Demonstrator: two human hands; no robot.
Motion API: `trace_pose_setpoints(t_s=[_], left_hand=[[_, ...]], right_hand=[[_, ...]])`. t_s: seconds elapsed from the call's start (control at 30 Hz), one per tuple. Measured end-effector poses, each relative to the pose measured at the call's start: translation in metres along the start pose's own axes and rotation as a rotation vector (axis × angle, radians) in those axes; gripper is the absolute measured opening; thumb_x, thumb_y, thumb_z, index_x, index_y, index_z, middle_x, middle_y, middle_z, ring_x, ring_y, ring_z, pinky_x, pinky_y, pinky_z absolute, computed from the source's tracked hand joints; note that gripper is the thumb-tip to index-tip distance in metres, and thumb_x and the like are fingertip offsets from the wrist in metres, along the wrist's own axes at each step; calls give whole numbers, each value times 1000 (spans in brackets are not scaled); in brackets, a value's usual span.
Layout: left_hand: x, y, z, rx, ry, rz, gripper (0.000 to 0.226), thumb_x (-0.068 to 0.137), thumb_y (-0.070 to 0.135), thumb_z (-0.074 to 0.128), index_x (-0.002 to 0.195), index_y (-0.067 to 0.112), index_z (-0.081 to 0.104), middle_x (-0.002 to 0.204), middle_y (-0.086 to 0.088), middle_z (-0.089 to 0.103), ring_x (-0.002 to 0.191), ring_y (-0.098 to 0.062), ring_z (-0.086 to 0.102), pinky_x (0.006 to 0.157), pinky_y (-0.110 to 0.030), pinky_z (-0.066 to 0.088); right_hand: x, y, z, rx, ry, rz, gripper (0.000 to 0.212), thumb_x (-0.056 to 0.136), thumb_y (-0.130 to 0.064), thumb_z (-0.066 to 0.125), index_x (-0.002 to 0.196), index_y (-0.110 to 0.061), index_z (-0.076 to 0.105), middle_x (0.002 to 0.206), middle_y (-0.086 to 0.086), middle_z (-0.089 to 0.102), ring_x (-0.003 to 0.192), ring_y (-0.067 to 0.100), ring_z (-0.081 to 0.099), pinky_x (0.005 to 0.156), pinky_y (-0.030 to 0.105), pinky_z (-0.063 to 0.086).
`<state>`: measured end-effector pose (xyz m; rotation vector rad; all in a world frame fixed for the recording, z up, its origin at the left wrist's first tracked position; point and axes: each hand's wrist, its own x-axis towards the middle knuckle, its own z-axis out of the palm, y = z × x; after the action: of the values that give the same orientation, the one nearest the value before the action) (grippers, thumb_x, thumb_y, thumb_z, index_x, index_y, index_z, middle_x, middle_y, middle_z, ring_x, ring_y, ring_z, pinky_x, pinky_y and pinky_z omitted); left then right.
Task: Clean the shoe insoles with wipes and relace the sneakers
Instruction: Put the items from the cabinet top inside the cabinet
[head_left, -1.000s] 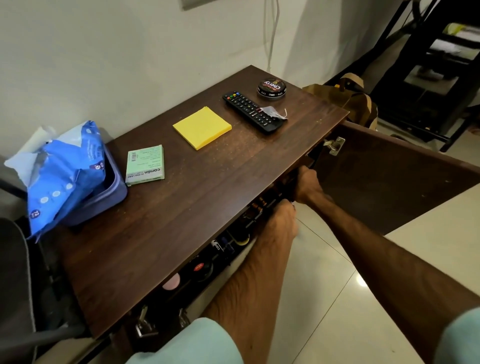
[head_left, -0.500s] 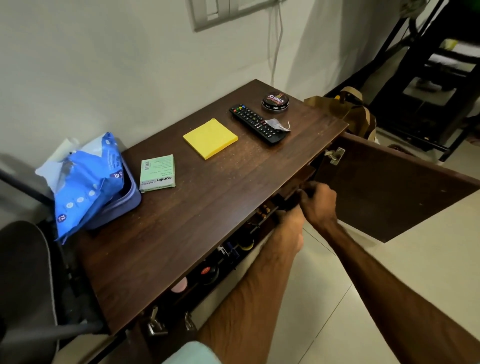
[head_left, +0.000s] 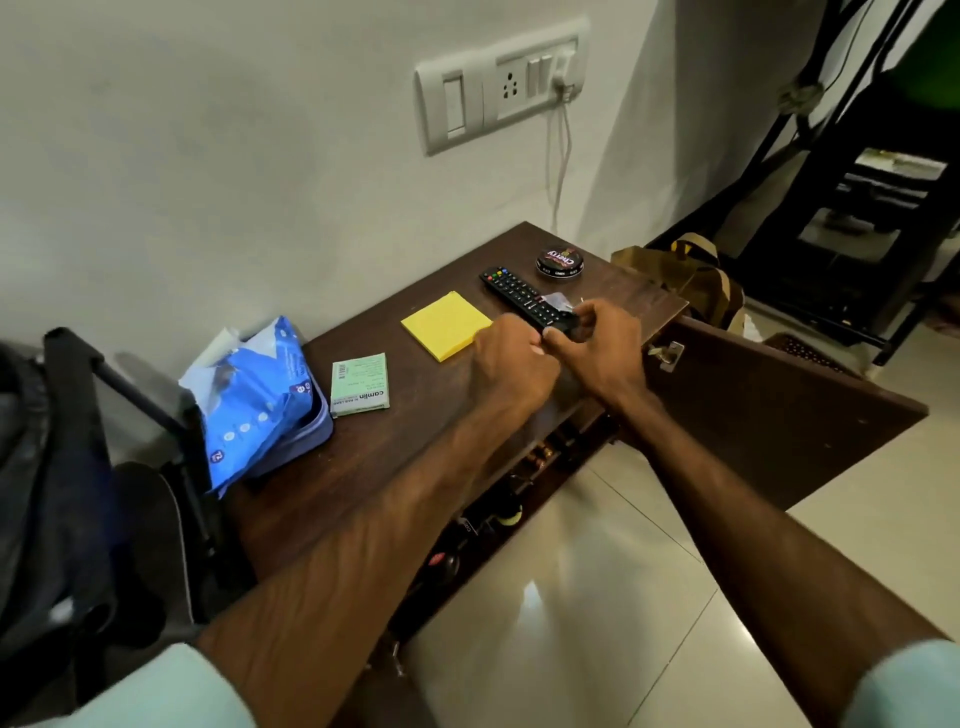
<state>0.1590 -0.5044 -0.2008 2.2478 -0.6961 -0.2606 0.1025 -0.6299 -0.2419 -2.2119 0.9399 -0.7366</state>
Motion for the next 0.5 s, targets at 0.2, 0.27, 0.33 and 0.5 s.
trace_pose_setpoints(t_s=[0.2, 0.27, 0.33, 0.5], left_hand=[[23, -25, -33, 77, 166, -31, 31, 89, 14, 59, 119, 11, 61, 126, -10, 58, 121, -27, 52, 95, -36, 43], [33, -35, -37, 176, 131, 67, 38, 88, 24, 58, 121, 7, 57, 127, -12, 54, 125, -30, 48, 101, -37, 37], [49, -45, -37, 330, 66, 120, 54, 82, 36, 65, 123, 4, 52, 128, -14, 53, 127, -33, 44, 105, -36, 30], [69, -65, -43, 557, -131, -28, 88, 66, 60, 82, 129, 7, 51, 133, -18, 54, 125, -36, 49, 99, -39, 43]], right_hand=[[14, -8, 20, -52, 22, 70, 40, 80, -36, 85, 107, -13, 65, 108, 7, 68, 98, 21, 63, 81, 37, 55], [16, -7, 24, -50, 35, 56, 37, 80, -35, 85, 104, -14, 66, 108, 5, 69, 100, 22, 64, 83, 42, 57], [14, -5, 26, -33, 33, 51, 36, 78, -36, 86, 103, -16, 68, 106, 3, 70, 98, 20, 65, 83, 41, 58], [-23, -4, 12, 91, 102, 57, 40, 77, -38, 87, 109, -17, 75, 104, -2, 75, 91, 9, 68, 84, 33, 60]])
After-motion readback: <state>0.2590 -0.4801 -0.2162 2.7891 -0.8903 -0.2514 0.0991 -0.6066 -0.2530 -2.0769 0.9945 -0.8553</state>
